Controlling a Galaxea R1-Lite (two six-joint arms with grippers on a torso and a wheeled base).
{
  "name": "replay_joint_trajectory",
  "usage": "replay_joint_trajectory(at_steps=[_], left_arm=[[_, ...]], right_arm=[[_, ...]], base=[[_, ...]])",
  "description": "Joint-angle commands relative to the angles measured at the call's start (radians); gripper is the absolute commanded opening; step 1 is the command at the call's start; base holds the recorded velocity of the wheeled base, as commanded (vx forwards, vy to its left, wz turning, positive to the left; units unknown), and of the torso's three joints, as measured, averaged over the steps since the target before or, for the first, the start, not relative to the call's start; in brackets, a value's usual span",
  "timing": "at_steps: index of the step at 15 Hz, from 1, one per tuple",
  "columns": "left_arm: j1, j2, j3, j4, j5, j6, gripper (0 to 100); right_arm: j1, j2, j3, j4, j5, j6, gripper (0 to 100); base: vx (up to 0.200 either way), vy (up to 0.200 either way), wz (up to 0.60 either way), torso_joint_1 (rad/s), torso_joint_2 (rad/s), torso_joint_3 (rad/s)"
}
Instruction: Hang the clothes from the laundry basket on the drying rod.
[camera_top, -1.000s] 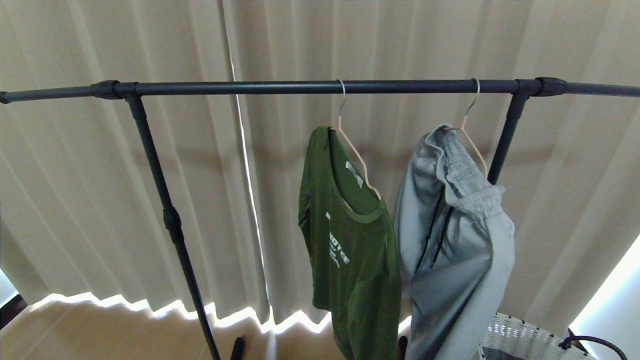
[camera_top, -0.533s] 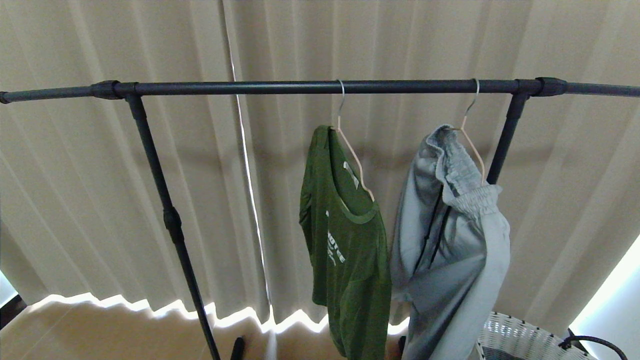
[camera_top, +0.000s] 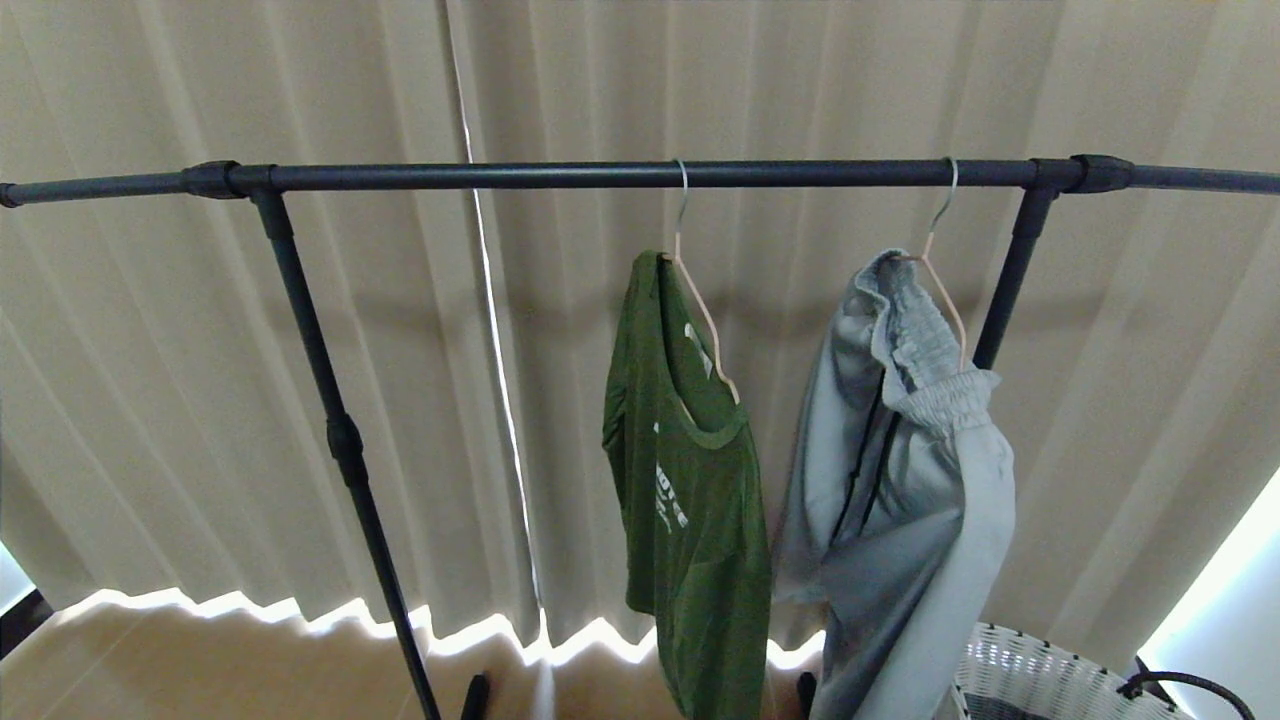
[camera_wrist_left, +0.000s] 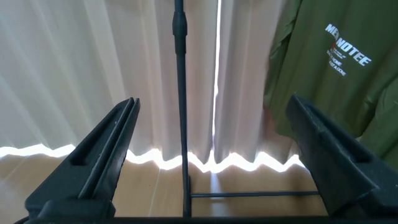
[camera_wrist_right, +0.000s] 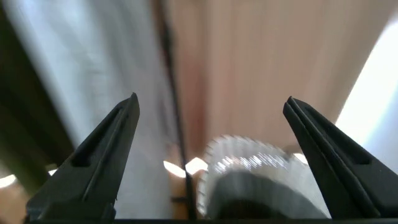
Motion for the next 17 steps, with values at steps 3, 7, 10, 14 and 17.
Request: replay_joint_trajectory(at_steps=[3,7,10,14,17], left_arm=[[0.000,0.004,0.000,0.000,0.002,-0.001,100],[0.000,0.002,0.000,0.000,0.000,-0.001,100],[0.000,0.002,0.000,0.000,0.000,-0.001,100],[0.000,0.002,0.000,0.000,0.000,-0.001,100],[0.000,0.004,0.000,0.000,0.000,-0.001,100]], right_arm=[[0.004,-0.012,0.000,-0.001,0.023,0.005,100],[0.004,-0.012,0.000,-0.003,0.026,0.009,100],[0.002,-0.012,0.000,-0.003,0.024,0.013,100],[0.002,-0.012,0.000,-0.003,0.027,0.005,100],[0.002,-0.012,0.000,-0.003,0.026,0.008,100]], base=[[0.000,0.000,0.00,0.000,0.00,0.000],[0.000,0.000,0.00,0.000,0.00,0.000],[0.000,0.000,0.00,0.000,0.00,0.000],[0.000,0.000,0.00,0.000,0.00,0.000],[0.000,0.000,0.00,0.000,0.00,0.000]])
